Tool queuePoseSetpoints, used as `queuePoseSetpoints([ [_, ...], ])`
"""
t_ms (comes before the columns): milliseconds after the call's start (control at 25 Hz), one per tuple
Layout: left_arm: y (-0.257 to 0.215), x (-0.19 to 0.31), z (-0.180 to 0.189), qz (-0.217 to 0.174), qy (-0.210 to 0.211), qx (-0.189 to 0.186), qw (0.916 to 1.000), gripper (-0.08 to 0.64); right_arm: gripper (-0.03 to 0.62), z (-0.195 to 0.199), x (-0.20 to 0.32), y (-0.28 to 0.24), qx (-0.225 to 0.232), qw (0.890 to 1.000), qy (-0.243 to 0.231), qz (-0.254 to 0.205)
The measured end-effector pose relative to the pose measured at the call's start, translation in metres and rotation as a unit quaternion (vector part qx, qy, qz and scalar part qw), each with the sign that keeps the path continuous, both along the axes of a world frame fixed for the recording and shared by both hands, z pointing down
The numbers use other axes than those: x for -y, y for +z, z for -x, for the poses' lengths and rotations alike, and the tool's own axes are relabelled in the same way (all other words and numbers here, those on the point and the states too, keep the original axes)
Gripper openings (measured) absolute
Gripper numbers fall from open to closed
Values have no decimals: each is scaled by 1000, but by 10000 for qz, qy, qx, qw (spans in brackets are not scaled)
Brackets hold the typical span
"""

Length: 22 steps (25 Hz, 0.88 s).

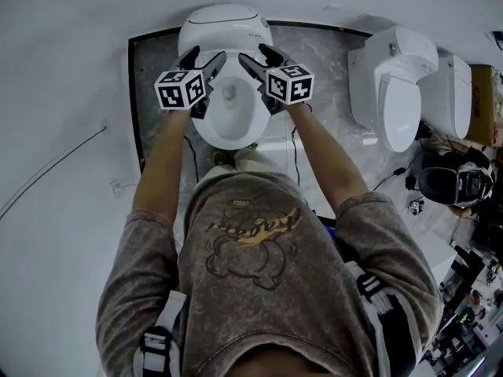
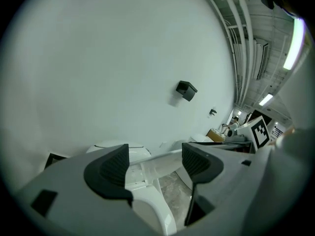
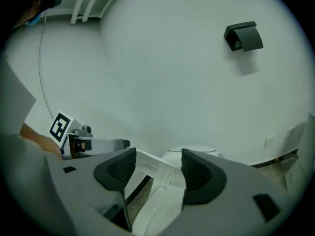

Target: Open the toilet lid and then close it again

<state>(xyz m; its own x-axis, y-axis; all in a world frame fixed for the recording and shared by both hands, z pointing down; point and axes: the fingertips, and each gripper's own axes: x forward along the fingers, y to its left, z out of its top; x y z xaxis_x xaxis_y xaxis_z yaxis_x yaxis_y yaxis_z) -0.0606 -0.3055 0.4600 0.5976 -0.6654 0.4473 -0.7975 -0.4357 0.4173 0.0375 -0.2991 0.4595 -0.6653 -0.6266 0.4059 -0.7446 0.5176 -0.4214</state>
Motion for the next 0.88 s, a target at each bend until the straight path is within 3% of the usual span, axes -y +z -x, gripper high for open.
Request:
queuePoseSetpoints([
  [360, 20, -83, 1, 177, 281, 145, 9993, 330, 281, 5, -77, 18, -192, 9984, 446, 301],
  [640, 64, -169, 6, 729, 294, 275, 9965, 330, 281, 18, -171, 56, -475, 9965, 148, 671],
  [880, 112, -216, -1, 1109, 190, 371, 9930, 330, 279, 13, -216, 103, -528, 9932, 166, 1027],
])
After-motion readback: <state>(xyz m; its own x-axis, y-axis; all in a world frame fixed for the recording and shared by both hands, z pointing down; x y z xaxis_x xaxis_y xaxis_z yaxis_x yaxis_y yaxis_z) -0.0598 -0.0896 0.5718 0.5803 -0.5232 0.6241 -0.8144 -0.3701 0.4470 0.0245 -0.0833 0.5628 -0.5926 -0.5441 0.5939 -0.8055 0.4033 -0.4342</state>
